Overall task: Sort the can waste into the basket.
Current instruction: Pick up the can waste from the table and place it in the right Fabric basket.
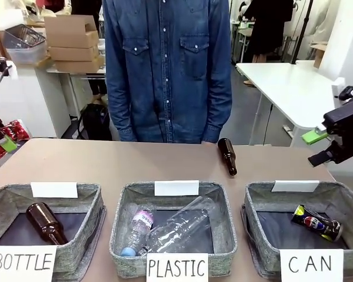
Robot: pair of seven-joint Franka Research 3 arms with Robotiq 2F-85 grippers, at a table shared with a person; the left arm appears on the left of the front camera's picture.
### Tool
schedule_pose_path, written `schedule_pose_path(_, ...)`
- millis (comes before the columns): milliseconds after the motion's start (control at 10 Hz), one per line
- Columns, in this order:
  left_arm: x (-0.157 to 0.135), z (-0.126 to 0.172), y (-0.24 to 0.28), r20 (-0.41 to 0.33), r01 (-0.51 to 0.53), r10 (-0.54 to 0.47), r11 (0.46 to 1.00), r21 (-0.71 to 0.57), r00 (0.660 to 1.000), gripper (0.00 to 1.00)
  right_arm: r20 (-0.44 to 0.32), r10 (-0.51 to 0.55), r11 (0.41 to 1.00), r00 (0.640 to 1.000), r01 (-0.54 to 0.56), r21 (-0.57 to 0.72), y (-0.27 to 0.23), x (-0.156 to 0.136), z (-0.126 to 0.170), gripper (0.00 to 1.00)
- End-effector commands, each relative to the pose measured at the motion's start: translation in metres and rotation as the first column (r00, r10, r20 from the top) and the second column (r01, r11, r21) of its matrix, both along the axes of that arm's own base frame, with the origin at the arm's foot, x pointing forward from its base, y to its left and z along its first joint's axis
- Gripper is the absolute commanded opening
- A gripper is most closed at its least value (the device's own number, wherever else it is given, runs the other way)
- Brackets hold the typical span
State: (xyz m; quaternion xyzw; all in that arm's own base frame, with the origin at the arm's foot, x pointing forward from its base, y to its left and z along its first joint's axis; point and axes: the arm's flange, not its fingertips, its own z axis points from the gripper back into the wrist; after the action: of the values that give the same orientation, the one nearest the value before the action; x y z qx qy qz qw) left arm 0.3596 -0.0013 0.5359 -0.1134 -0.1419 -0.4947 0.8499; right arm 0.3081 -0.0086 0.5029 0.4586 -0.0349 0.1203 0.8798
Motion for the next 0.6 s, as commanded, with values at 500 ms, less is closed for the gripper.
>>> schedule_pose_path(500,-0.034,-0.027,-0.485,0.295,0.798,-0.789,0.59,0.122,0.538,0.4,0.202,-0.331,0.848,0.922,0.384,-0.365,-0.181,-0.107,0.062,1.0)
